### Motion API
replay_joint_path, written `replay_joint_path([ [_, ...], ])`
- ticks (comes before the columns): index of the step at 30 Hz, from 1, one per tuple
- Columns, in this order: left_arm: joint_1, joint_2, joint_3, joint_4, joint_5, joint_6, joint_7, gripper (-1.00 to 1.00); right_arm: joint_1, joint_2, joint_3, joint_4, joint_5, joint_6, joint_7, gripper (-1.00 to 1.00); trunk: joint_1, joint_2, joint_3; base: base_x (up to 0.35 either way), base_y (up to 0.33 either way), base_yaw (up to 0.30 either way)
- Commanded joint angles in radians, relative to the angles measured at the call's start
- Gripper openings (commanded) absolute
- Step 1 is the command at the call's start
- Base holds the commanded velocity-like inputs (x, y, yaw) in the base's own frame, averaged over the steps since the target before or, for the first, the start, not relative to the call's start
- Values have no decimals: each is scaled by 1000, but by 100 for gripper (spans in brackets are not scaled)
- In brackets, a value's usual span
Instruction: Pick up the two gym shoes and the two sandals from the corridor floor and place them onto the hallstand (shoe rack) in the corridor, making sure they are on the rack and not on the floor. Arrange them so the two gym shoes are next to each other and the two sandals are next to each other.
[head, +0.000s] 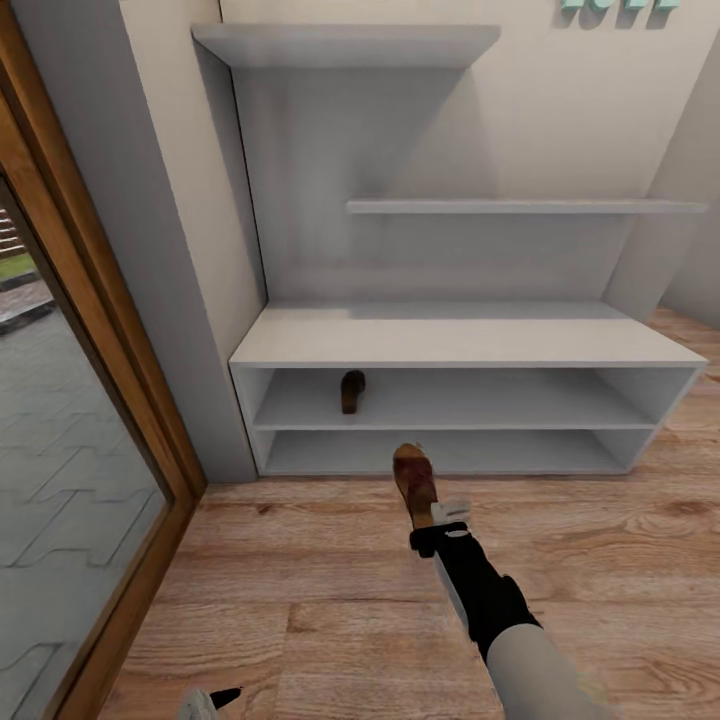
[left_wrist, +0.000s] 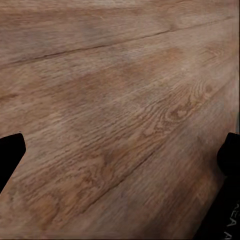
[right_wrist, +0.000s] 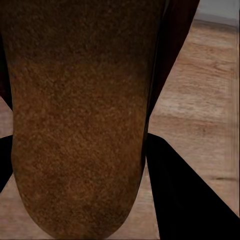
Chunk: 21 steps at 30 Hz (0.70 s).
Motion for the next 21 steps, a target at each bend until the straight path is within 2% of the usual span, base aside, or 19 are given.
replay_joint_path([
  [1, 1, 7, 1, 1, 3, -3, -14, 100, -22, 1, -2, 10, 1, 8, -2, -100, 0, 0, -1, 0, 0, 0],
  [2, 1, 11, 2, 1, 3, -6, -21, 100, -35, 1, -2, 15, 1, 9, -2, -100, 0, 0, -1, 0, 0, 0],
  [3, 1, 16, 1, 2, 0, -41, -29, 100, -55, 1, -2, 22, 0, 10, -2, -100, 0, 0, -1, 0, 0, 0],
  [7, 0, 19, 3, 2, 2, -73, -30, 100, -59, 1, -2, 28, 3, 11, -5, -100, 0, 0, -1, 0, 0, 0],
  [9, 0, 19, 3, 2, 2, -75, -29, 100, -59, 1, -2, 28, 4, 11, -16, -100, 0, 0, -1, 0, 0, 0],
  [11, -1, 18, 4, 3, 3, -77, -25, 100, -60, 1, -2, 29, 2, 10, -72, -100, 0, 0, -1, 0, 0, 0],
  [21, -1, 18, 4, 4, 3, -77, -21, 100, -60, 1, -4, 32, 0, 10, -90, -100, 0, 0, -1, 0, 0, 0],
])
